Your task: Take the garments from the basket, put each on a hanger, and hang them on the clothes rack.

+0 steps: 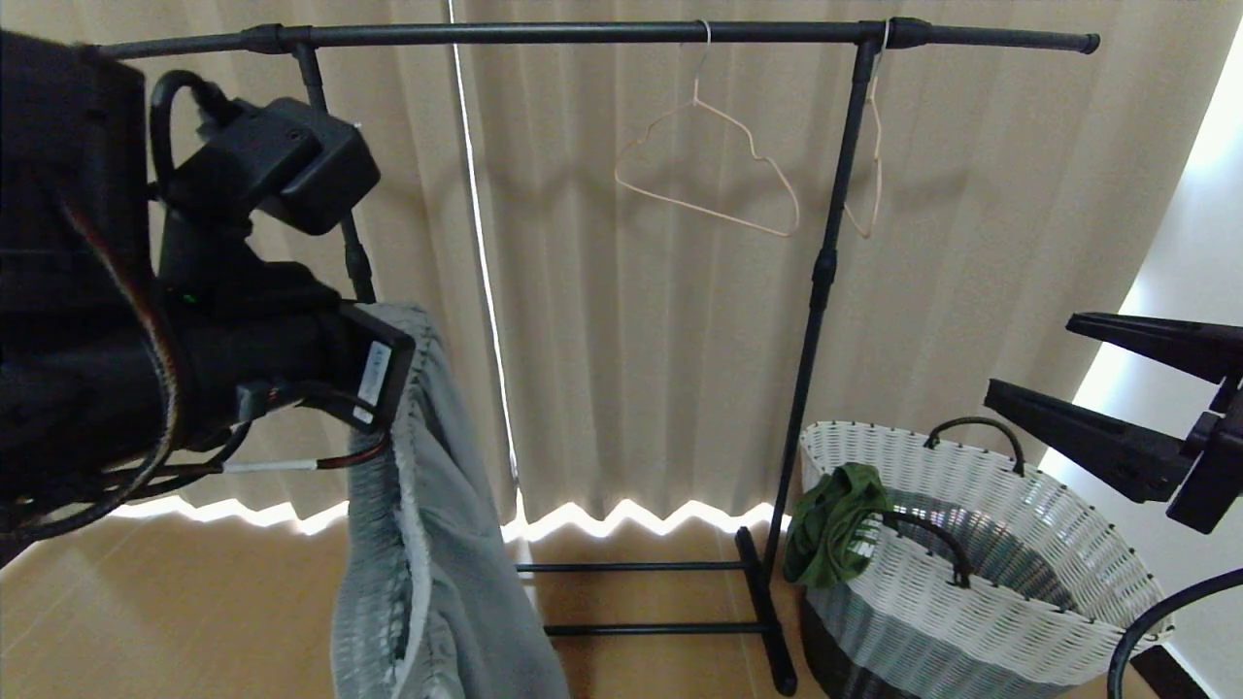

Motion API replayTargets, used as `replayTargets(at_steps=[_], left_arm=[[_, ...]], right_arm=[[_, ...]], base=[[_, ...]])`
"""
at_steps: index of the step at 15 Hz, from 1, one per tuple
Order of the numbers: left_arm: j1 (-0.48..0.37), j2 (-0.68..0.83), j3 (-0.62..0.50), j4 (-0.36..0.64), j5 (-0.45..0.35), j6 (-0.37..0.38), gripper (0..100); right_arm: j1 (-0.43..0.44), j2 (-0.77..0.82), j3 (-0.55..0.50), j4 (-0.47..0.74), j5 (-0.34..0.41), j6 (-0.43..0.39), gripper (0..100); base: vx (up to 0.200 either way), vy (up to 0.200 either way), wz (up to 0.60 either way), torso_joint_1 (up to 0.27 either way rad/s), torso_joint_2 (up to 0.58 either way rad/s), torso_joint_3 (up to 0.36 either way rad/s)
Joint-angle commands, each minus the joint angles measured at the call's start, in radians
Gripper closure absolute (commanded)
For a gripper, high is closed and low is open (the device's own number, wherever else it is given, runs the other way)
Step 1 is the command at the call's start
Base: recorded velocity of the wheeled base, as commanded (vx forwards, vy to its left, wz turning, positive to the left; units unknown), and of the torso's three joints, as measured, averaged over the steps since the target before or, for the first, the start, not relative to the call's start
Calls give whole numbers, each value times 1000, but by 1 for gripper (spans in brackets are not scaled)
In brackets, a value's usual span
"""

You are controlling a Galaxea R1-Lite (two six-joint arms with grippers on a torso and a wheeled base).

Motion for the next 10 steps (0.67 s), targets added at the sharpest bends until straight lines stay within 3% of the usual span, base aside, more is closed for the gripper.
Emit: replayTargets(at_steps=[1, 3, 6, 10], left_arm=[[93, -173, 161, -11, -5, 2, 100], [139, -223, 206, -15, -6, 16, 100], [254, -354, 316, -15, -84, 74, 100], [289, -371, 330, -21, -106, 91, 100]], right_arm=[[-62, -14, 43, 7, -73, -15, 0], [-94, -25, 43, 32, -106, -18, 0], [-198, -36, 60, 95, -150, -117, 0], [-215, -53, 78, 86, -178, -175, 0]], base=[[0, 0, 0, 0, 0, 0], [0, 0, 0, 0, 0, 0], [0, 0, 0, 0, 0, 0], [0, 0, 0, 0, 0, 0]])
